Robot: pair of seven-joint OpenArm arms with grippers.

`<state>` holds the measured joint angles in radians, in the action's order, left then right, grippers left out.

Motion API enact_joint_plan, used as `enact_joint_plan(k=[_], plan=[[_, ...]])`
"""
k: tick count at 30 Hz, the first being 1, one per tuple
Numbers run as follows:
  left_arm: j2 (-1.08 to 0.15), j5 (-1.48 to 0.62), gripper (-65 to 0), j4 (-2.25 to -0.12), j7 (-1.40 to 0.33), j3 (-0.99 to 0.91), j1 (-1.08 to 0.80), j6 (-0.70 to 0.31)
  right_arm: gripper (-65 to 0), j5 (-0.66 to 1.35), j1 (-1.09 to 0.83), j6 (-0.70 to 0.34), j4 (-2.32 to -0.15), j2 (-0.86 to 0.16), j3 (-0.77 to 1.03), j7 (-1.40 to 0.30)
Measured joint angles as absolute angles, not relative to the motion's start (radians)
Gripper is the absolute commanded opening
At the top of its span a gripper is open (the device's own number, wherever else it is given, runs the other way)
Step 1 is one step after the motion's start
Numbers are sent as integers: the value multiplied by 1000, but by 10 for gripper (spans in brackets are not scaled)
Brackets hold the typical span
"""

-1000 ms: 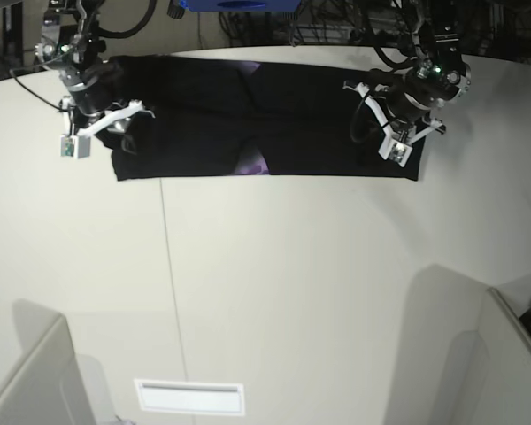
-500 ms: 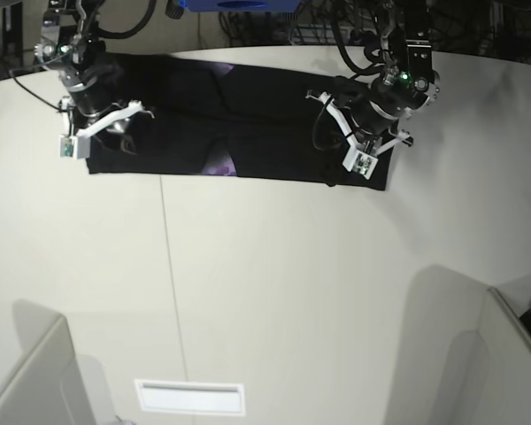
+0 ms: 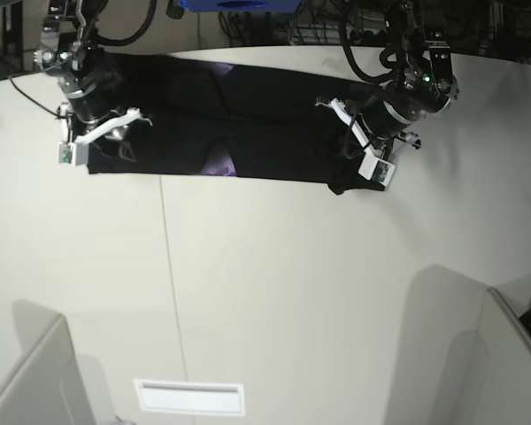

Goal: Fold the T-shirt properly

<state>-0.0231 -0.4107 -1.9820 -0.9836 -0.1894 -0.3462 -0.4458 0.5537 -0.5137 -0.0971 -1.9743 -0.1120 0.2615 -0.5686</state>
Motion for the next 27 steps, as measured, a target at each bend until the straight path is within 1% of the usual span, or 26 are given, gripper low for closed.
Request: enact_joint_plan(k=[2,4,6,9,11,13,18,27], plan=[[-23,-455,-650,-1982,-987,-190,-347,-444,-413,553,-513,-94,-1974,-112,262,-568],[-21,-499,-650,-1982,-991,-187,-336,-444,-413,553,-509,-54,-1974,-113,262,-568],[-20,-529,-650,-1982,-987,-183,-323,-444,-413,553,-511,-37,-1974,-117,262,-568],[-23,-524,-650,-1977,-992,-111,-307,-435,-413,553,-507,-36,-1974,-117,262,-568],[-18,-531,-650,-1975,-991,-64,-295,-374,-413,554,-501,-36,-1974,-117,262,-569],[-18,-533,-650,-1969,-986,-32,-285,-336,-413,553,-496,-35,-1974,-118,262,-568],[-25,-529,-650,-1938,-985,23,-256,-321,-413,554,-497,-35,-1974,-115,262,-569],[-35,-535,-650,-1917,-988,93,-264,-321,-413,553,-497,-35,-1974,-118,262,-568]])
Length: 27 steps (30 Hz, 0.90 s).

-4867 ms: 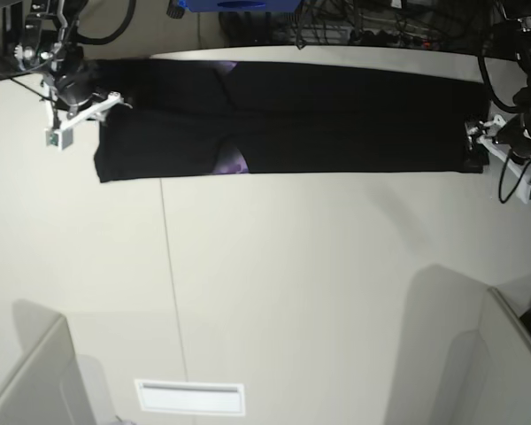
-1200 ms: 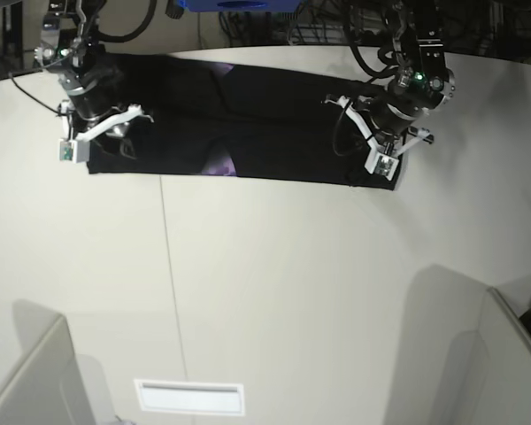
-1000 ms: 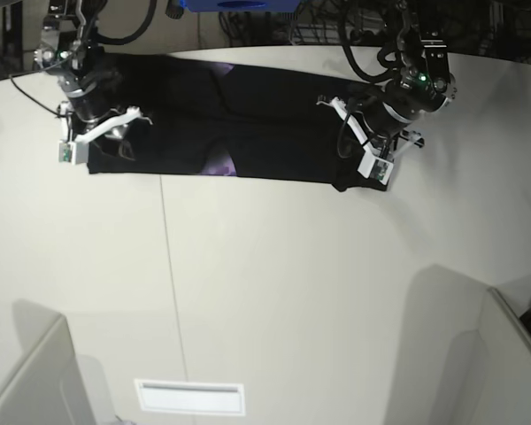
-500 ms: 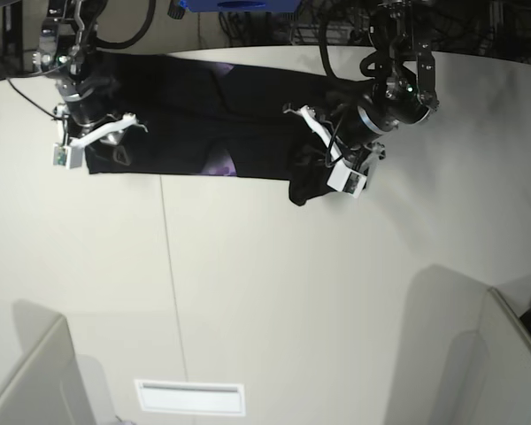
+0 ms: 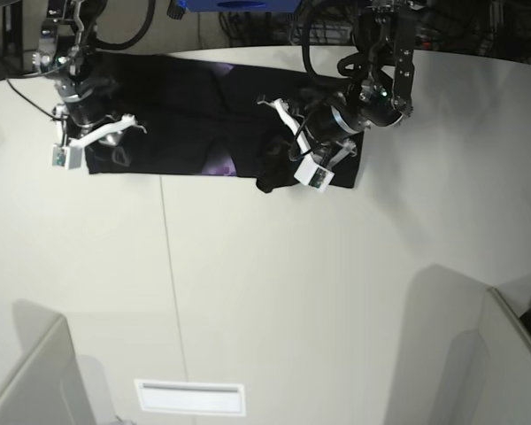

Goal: Fold the T-shirt properly

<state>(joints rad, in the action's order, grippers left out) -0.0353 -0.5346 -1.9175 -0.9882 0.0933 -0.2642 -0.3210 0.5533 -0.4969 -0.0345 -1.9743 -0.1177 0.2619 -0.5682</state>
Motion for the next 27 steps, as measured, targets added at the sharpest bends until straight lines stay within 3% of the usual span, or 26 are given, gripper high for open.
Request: enact_joint_plan(k=[27], plan=[[-85,-529,-650,-1861,-987,178,-270,-268,-413,553,-497,-34,-1974,-114,262,-568]])
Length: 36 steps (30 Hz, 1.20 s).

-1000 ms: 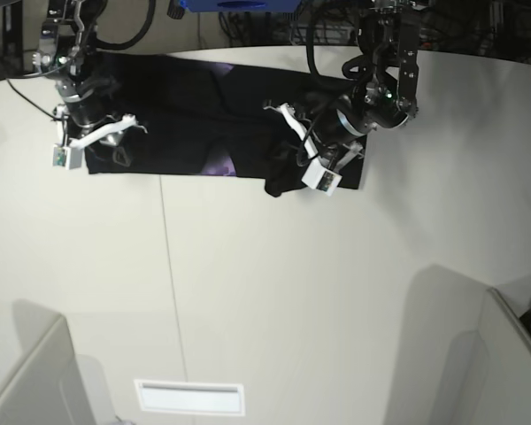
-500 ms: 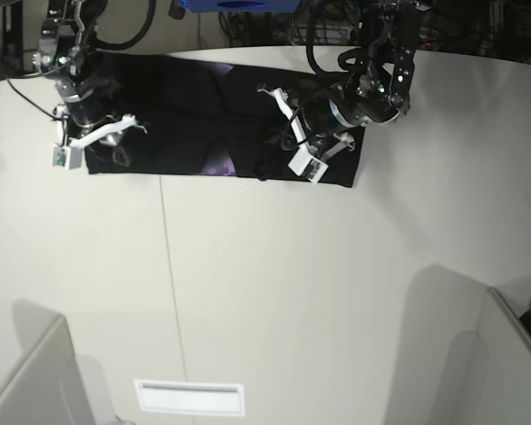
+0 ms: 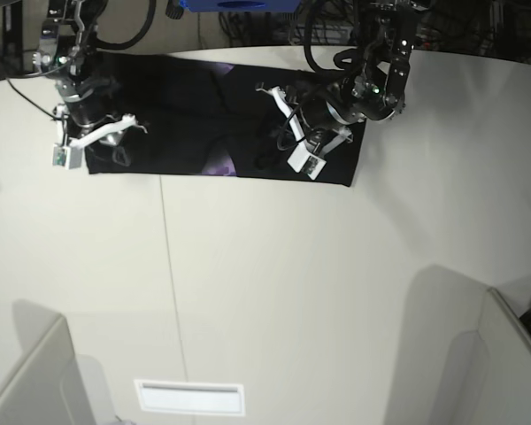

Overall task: Fold the T-shirt properly
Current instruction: 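Lower the left gripper's strip end onto the strip's middle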

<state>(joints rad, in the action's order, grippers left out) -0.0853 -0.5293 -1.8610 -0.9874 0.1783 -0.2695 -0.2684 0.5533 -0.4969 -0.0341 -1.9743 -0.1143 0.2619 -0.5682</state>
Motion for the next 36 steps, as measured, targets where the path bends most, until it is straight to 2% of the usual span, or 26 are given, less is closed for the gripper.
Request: enact_joint_plan(k=[11,15,36], plan=[[-78,-530,-650,-1861,-984,176,-248,-268,-413,553,-497,-35,-1974,-114,262,-568],[-78,-532,-650,-1861,-984,181,-234,-191,-413,554,-497,-35,-1974,-114,262,-568],[-75,-537,-650,-1819,-984,187,-217,-191,-413,553,-497,-34,-1974,-112,262,-568]])
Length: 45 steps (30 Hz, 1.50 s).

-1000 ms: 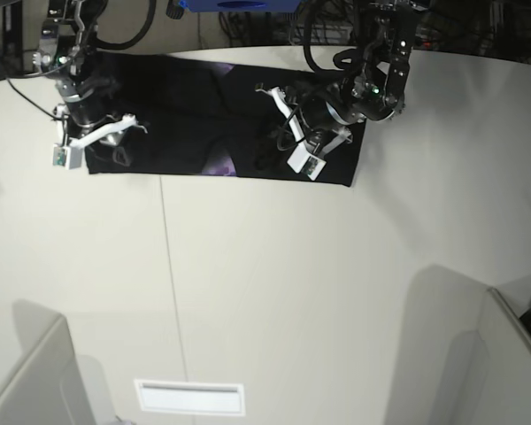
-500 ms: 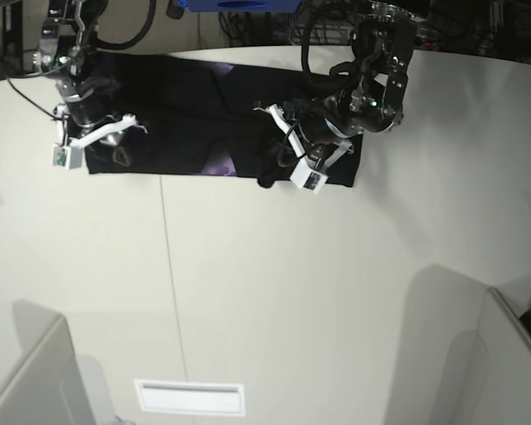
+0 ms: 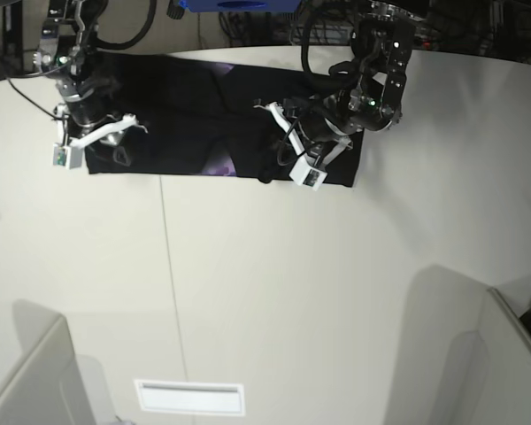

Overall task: Fold the T-shirt properly
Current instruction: 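Lower the left gripper's strip end onto the strip's middle, then release the strip and move the left gripper to the strip's end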

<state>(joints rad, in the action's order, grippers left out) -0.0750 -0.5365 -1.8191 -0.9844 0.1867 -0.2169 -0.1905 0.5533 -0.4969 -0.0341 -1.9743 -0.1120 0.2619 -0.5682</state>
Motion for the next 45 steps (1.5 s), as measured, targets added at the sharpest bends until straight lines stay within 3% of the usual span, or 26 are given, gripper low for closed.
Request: enact_joint_plan(k=[1,9,11,13,20,22,24,27,28,45], plan=[[-75,-537,-650,-1819,-984,187,-216,-190,-413,553,-497,-35,-1974,-112,262,-568],[-65,-538,-133,-1819,-984,185,-217,-190,-413,553,-497,-34,-1974,-112,262,-568],[-50,-540,-63,-1819,-984,185,-216,-190,-413,553,-497,-35,-1974,-112,262,-568],[-41,-532,-49,-1817,-980,221,-214,-189,-413,553,-497,-34,-1974,-112,262,-568],[-40,-547,-51,-1812,-985,308,-152,-193,-413,554,-497,-34,-1974,-112,262,-568],[-77,-550,-91,-1846,-989,287,-157,-195,-413,554,-498,-35,-1974,-110,262,-569],[-103,-547,-235,-1898,-986,218,-175,-197,-413,554,-500,-34,-1974,-111,262,-568],[-131,-542,-615,-1912,-983,104,-205,-193,-413,555,-506,-35,-1974,-112,272,-569],[-135,-527,-650,-1906,-987,84,-214,-193,-413,562,-508,-35,-1974,-110,286,-570],[-185,-593,-650,-1678,-939,106,-205,-214,-414,550,-505,-34,-1974,-107,360,-603]])
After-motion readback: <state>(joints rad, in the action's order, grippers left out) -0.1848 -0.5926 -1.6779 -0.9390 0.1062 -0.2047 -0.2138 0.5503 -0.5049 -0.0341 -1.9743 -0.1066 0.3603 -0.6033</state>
